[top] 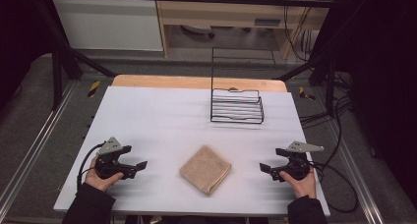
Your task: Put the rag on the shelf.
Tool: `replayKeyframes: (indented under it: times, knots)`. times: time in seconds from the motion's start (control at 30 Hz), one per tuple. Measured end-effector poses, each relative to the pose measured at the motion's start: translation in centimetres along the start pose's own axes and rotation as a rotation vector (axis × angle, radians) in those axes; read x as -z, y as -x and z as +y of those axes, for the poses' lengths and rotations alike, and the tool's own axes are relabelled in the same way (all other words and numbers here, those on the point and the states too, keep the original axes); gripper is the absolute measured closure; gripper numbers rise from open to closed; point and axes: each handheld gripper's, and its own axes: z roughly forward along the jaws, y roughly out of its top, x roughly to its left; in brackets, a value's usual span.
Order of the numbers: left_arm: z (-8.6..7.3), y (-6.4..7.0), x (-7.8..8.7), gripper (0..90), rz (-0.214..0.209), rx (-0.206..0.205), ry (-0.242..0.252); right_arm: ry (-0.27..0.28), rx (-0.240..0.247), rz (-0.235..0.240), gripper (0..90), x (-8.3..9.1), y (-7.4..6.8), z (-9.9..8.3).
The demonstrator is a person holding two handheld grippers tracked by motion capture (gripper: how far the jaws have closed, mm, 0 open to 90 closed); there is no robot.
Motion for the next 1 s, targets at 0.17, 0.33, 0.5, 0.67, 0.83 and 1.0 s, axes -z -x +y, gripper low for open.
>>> replayKeyframes:
  times: [0.17, 0.33, 0.5, 0.67, 0.83, 1.0]
  knots:
    - [0.2, 0.2, 0.0, 8.9, 0.002, 0.001, 0.001, 0.001, 0.002, -0.002, 0.6, 0.0, 0.0, 0.0]
    - [0.4, 0.5, -0.2, 10.8, -0.002, 0.002, 0.002, -0.003, -0.006, -0.013, 0.7, 0.0, 0.0, 0.0]
    - [0.7, 1.0, -0.3, 14.1, -0.009, 0.006, -0.004, -0.01, -0.011, -0.018, 1.1, -0.1, -0.3, 0.1]
    - [1.5, 2.3, -1.1, 18.8, -0.032, 0.014, -0.019, -0.022, -0.016, -0.018, 1.6, -0.5, -0.7, 0.2]
    - [2.2, 3.8, -2.2, 23.9, -0.044, 0.019, -0.043, -0.025, -0.016, -0.02, 2.3, -0.8, -1.0, 0.3]
    - [3.3, 5.3, -3.6, 31.8, -0.066, 0.019, -0.053, -0.03, -0.015, -0.016, 2.8, -1.2, -1.4, 0.5]
